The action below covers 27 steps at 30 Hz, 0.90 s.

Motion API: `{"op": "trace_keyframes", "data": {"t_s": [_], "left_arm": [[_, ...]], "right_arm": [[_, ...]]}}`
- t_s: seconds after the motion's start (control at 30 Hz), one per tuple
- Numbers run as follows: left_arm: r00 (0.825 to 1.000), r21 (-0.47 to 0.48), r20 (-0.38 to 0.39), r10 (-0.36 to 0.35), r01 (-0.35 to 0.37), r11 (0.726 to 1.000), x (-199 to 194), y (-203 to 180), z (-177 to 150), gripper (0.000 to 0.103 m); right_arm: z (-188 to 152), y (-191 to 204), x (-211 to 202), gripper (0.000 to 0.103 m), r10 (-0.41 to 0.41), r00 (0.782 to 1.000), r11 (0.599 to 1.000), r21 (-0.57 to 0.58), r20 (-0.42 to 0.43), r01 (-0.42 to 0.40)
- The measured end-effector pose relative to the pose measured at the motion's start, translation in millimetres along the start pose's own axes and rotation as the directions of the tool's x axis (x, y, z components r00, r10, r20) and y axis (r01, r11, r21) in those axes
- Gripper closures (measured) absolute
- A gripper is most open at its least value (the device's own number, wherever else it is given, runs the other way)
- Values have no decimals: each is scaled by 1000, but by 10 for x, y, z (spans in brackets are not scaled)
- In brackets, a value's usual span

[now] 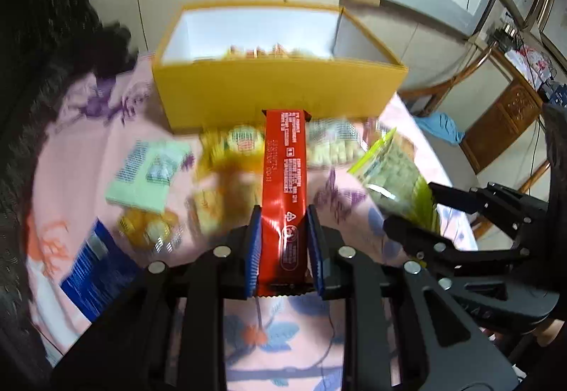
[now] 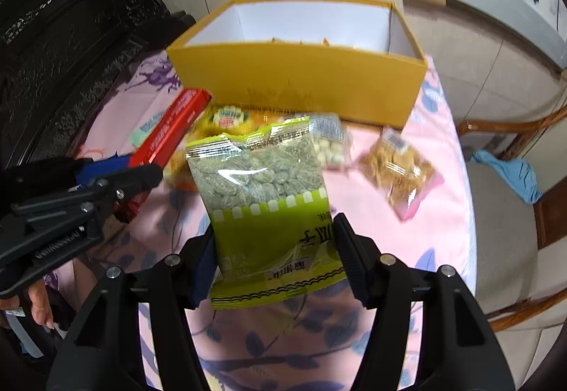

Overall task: Organize snacks
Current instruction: 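Carry both snacks over the yellow box and open both tools to drop them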

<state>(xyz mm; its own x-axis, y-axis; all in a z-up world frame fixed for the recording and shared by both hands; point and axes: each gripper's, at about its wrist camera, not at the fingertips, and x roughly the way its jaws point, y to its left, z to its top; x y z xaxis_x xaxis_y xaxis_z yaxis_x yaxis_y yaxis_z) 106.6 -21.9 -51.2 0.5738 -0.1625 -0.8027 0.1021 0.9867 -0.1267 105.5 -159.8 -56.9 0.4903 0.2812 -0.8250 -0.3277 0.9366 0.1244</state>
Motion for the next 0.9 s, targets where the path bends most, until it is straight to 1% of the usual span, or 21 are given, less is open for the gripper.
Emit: {"op": "trace_keyframes", "data": {"t_s": [0.1,0.23,0.37,0.5,0.67,0.9], "left_arm": [[999,-15,37,10,-10,1000,-47,33,254,80],[997,-55,68,36,-32,998,-39,105,648,80],[995,-84,84,62,-55,995,43,165,991,80],[992,-115,96,78,-67,991,125,239,1307,80],[989,-114,117,87,-73,991,178,260,1607,80],[990,-109,108,95,-83,991,320,305,1809,80]], "right_arm": [[196,-1,-36,41,-14,999,1000,-6,31,14],[615,-40,-107,41,-28,996,1000,-8,87,28],[1019,-152,-96,41,-37,992,999,27,118,34],[1322,-232,-81,41,-55,989,997,67,136,46],[1569,-249,-49,41,-67,985,996,68,156,57],[1766,-283,68,41,-74,985,996,65,154,65]]}}
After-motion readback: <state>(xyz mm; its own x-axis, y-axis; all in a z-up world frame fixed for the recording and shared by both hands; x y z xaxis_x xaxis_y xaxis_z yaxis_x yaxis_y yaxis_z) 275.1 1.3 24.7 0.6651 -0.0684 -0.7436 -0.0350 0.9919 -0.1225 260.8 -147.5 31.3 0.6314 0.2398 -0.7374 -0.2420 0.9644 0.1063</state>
